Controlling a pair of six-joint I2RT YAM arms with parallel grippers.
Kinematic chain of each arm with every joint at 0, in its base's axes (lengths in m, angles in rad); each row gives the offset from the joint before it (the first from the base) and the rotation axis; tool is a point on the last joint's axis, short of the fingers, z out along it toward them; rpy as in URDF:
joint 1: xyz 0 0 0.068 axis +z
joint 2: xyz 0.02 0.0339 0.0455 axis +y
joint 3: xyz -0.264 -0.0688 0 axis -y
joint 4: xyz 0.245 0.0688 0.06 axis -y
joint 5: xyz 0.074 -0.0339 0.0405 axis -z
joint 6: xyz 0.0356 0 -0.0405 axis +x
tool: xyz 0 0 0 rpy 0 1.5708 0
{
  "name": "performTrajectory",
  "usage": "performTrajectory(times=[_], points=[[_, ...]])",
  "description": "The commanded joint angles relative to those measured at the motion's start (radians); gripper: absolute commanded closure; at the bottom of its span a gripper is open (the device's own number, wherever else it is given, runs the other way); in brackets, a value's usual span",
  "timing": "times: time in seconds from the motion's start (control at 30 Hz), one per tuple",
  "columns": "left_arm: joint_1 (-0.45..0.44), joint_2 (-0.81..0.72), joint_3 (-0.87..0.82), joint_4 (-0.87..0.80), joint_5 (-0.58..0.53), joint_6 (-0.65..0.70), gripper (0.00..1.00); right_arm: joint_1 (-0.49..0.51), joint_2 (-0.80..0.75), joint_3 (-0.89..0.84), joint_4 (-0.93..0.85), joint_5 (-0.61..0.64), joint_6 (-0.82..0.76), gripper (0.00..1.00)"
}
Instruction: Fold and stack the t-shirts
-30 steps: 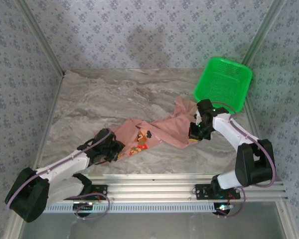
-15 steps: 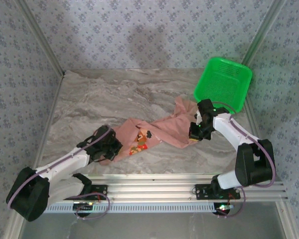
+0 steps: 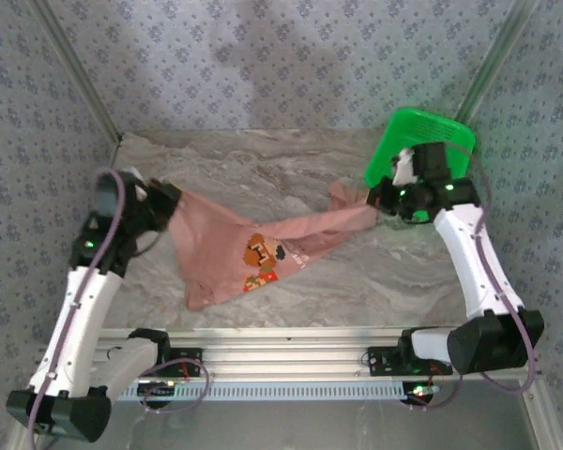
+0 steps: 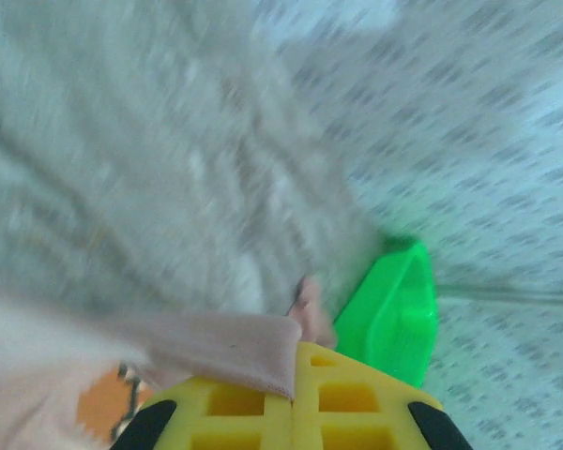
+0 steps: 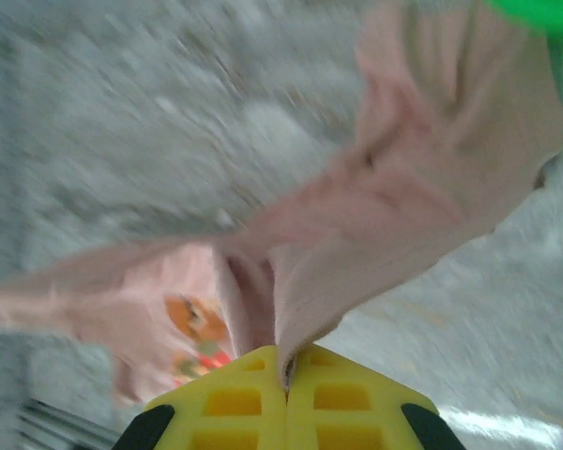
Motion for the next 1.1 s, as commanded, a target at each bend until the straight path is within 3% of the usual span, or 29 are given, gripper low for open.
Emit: performTrajectory(times=[0.0,0.2,0.37,0.53,0.63,0.7,0.77,0.87,1.07], points=[[0.088,0.090,0.230,-0.065,0.101,0.193,1.00,-0.069,-0.017,0.144,0.071,-0.138,0.063,1.00],[0.192,0.278,0.597,-0.006,0.182,0.239,1.00,-0.162,0.081,0.466,0.141,-0.253,0.131,1.00],[0.261,0.408,0.920,-0.006,0.229,0.230,1.00,-0.249,0.104,0.630,0.278,-0.359,0.298,1.00],[0.285,0.550,1.252,-0.072,0.276,0.233,1.00,-0.293,0.069,0.665,0.338,-0.397,0.360,1.00],[0.294,0.593,1.331,-0.093,0.301,0.230,1.00,-0.293,0.036,0.609,0.339,-0.380,0.337,1.00],[0.294,0.578,1.276,-0.122,0.315,0.233,1.00,-0.280,0.004,0.523,0.339,-0.377,0.315,1.00],[0.293,0.507,1.093,-0.106,0.308,0.222,1.00,-0.254,-0.047,0.386,0.315,-0.357,0.269,1.00],[0.292,0.329,0.650,0.014,0.290,0.149,1.00,-0.178,-0.159,0.091,0.288,-0.279,0.150,1.00],[0.241,0.020,-0.068,-0.011,0.198,0.039,1.00,0.058,-0.282,-0.394,0.164,-0.052,-0.016,1.00]])
